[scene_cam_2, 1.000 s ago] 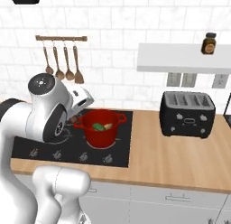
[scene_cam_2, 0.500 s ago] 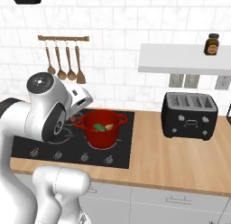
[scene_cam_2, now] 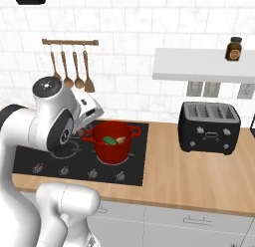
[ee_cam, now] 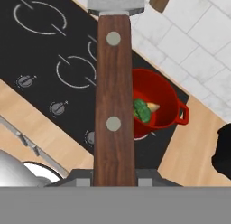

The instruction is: Put the broccoli and cucumber in the pot. Retrieve the spatula and lightly stir the vegetables in the pot.

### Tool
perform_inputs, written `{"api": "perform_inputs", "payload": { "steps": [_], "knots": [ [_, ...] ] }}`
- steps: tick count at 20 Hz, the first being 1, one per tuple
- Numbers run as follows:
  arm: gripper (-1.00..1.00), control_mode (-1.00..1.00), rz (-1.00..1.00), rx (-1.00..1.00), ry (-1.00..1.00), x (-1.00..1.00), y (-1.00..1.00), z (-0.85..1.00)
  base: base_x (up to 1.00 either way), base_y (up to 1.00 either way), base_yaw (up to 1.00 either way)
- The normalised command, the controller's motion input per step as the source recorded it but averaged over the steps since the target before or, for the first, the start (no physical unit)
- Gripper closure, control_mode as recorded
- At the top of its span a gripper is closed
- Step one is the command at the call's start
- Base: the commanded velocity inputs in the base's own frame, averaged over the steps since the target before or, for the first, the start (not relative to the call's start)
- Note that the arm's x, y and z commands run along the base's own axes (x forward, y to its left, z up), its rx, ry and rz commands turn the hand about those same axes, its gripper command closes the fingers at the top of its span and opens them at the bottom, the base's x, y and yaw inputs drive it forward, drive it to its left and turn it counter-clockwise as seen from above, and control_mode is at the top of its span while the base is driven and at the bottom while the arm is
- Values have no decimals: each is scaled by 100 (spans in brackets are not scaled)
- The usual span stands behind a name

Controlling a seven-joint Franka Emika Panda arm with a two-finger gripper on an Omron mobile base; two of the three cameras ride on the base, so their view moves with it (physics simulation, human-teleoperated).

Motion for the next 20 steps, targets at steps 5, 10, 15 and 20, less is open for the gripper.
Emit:
{"api": "perform_inputs", "payload": {
  "steps": [5, 10, 15, 20],
  "knots": [
    [100, -100, 0, -1, 0, 27, -17, -3, 0, 0, 0],
    [100, -100, 0, -20, 8, 96, -85, -18, 0, 0, 0],
    [100, -100, 14, -38, 15, 86, -53, -14, 0, 0, 0],
    [100, -100, 6, -5, 4, 4, 1, 0, 0, 0, 0]
  ]
}}
